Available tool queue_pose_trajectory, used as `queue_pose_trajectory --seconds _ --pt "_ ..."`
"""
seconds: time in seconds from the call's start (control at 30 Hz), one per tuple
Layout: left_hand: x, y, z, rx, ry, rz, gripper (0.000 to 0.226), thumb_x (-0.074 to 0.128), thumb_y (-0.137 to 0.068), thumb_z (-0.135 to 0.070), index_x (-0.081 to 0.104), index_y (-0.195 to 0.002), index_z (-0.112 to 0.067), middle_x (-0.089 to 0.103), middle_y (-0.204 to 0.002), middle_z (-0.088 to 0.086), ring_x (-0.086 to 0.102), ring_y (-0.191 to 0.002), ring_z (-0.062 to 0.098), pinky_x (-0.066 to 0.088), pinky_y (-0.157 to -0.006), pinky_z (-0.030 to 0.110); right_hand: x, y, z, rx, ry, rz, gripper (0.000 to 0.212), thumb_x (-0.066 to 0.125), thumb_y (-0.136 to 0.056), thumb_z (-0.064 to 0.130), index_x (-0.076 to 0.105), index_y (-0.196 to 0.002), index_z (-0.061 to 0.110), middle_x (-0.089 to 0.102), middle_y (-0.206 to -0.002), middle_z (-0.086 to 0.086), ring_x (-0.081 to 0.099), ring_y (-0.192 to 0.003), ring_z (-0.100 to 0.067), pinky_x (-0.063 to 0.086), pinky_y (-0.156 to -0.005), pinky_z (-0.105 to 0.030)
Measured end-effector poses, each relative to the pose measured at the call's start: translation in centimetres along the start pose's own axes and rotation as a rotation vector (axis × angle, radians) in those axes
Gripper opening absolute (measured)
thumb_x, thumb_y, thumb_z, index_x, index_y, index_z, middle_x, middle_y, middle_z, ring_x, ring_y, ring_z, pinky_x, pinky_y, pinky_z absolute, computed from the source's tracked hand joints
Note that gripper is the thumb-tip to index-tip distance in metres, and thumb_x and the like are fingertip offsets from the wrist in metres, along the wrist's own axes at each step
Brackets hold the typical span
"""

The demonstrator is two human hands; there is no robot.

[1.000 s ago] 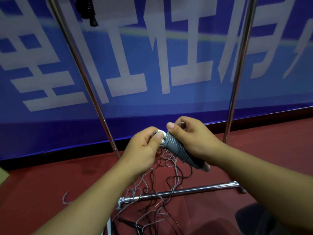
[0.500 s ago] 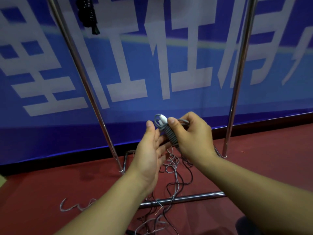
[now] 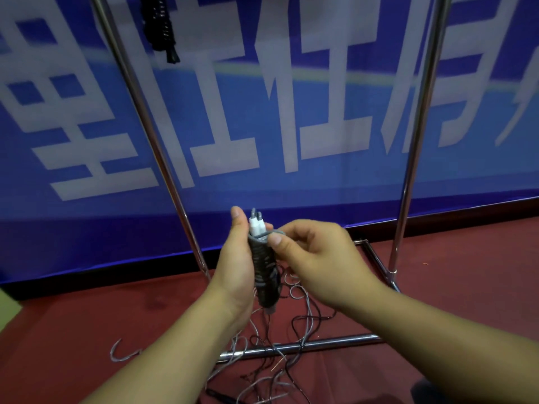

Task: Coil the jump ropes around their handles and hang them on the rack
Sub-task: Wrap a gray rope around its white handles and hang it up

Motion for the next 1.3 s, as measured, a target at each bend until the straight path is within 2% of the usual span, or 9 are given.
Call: queue_pose_trajectory --seconds 0.17,0.27,0.37,0.57,0.73,0.87,0.97,1.07,1.3 --pt "1.5 0.4 0.1 0.008 -0.059 0.121 0.076 0.019 -0.099 -0.061 0.062 -0.071 -0.006 0.055 -0.063 0.008 0.056 -0.058 0.016 0.05 -0.064 0.026 -0.6 -0.5 -0.4 0.215 -0.405 0.044 0.019 0.069 -0.093 0.017 0.069 -0.082 0.001 0.069 -0.064 -0.008 0.061 -0.053 -0.015 0.049 -0.053 -0.022" --pt "1.5 0.4 0.2 0.028 -0.136 0.12 0.062 0.028 -0.093 -0.062 0.057 -0.065 -0.015 0.055 -0.064 0.005 0.048 -0.058 0.015 0.039 -0.063 0.032 -0.3 -0.6 -0.7 0.333 -0.592 0.075 0.011 0.067 -0.093 0.01 0.066 -0.085 0.003 0.063 -0.06 -0.007 0.056 -0.049 -0.015 0.054 -0.051 -0.025" --pt "1.0 0.3 0.3 0.044 -0.204 0.064 0.055 0.039 -0.095 -0.057 0.066 -0.063 -0.021 0.061 -0.066 0.001 0.056 -0.061 0.014 0.044 -0.068 0.032 0.0 -0.4 -0.9 0.448 -0.704 0.132 0.007 0.065 -0.094 0.01 0.065 -0.087 0.01 0.066 -0.065 -0.007 0.059 -0.052 -0.013 0.055 -0.053 -0.025" --pt "0.4 0.1 -0.1 0.1 -0.374 0.014 0.054 0.052 -0.089 -0.069 0.073 -0.093 -0.02 0.073 -0.091 0.007 0.069 -0.092 0.024 0.052 -0.093 0.049 -0.2 0.0 -1.4 0.534 -0.757 0.152 0.006 0.07 -0.09 0.017 0.067 -0.086 0.013 0.071 -0.074 -0.009 0.065 -0.06 -0.014 0.058 -0.059 -0.025" --pt "0.5 0.3 -0.3 0.117 -0.384 -0.016 0.043 0.053 -0.095 -0.055 0.07 -0.109 -0.019 0.074 -0.105 0.008 0.068 -0.107 0.028 0.046 -0.106 0.054 -1.0 -0.3 -1.3 0.469 -0.654 0.154 0.007 0.068 -0.092 0.013 0.069 -0.086 0.008 0.071 -0.076 -0.01 0.065 -0.061 -0.013 0.056 -0.066 -0.028" --pt "0.8 0.4 -0.5 0.159 -0.508 0.028 0.034 0.043 -0.093 -0.059 0.068 -0.095 -0.036 0.073 -0.093 -0.007 0.067 -0.096 0.018 0.049 -0.096 0.045 -2.7 -1.0 -0.5 0.299 -0.438 0.094 0.007 0.067 -0.091 0.0 0.069 -0.096 0.006 0.07 -0.07 -0.003 0.063 -0.061 -0.01 0.052 -0.059 -0.019" --pt "1.1 0.5 -0.2 0.161 -0.575 0.078 0.033 0.04 -0.087 -0.064 0.063 -0.089 -0.04 0.065 -0.077 -0.009 0.061 -0.08 0.016 0.048 -0.08 0.043 -3.7 -1.2 -0.2 0.208 -0.266 0.053 0.014 0.071 -0.09 0.004 0.07 -0.1 0.014 0.07 -0.072 0.002 0.064 -0.064 -0.003 0.051 -0.065 -0.017" --pt "1.6 0.7 -0.2 0.172 -0.606 0.129 0.027 0.042 -0.088 -0.059 0.059 -0.085 -0.038 0.061 -0.073 -0.001 0.059 -0.068 0.016 0.047 -0.069 0.039 -3.8 -1.2 -0.4 0.169 -0.223 0.061 0.016 0.073 -0.088 0.006 0.072 -0.098 0.019 0.071 -0.082 -0.005 0.067 -0.076 -0.011 0.056 -0.078 -0.03" --pt "2.5 1.0 0.0 0.121 -0.538 0.21 0.032 0.043 -0.096 -0.045 0.057 -0.097 -0.016 0.059 -0.065 0.006 0.055 -0.056 0.023 0.046 -0.053 0.031 -3.2 -1.1 -0.6 0.152 -0.253 0.196 0.01 0.068 -0.092 0.007 0.072 -0.098 0.013 0.072 -0.083 0.002 0.067 -0.074 -0.003 0.051 -0.068 -0.015"
Point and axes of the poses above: each hand's wrist, its own y-axis away from the middle knuckle, its own x-axis out of the palm, z = x × y, the point moved 9 cm from there along -y, towards the middle knuckle
